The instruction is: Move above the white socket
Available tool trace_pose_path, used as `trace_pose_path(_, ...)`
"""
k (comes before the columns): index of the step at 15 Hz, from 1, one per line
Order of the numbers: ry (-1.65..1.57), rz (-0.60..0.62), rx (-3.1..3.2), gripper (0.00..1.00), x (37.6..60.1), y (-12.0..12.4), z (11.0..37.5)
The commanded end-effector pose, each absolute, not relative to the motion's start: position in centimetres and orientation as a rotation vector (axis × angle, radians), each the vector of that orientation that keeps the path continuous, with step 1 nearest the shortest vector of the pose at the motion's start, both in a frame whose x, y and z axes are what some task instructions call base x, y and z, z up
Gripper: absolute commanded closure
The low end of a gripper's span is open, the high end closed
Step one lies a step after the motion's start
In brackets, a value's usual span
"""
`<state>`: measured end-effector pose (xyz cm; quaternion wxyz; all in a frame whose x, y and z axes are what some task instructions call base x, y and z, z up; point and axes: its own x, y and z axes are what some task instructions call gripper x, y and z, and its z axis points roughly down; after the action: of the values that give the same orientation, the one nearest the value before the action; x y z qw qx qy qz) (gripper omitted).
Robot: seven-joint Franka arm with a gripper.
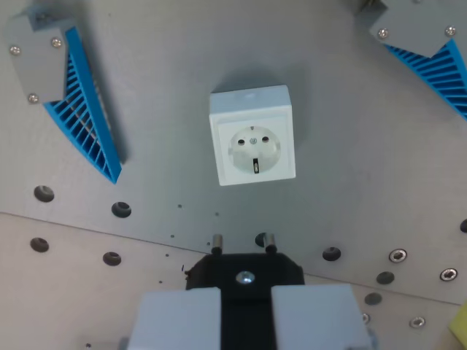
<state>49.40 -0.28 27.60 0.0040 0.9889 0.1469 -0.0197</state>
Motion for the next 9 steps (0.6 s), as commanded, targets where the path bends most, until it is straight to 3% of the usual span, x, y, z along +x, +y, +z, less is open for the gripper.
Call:
trace_pose_path(1, 0.557, 0.067, 3.075, 1.00, 48.9, -1.0, 26.0)
trace_pose_path(9, 0.599, 0.060, 3.064, 1.00, 47.6, -1.8, 22.0)
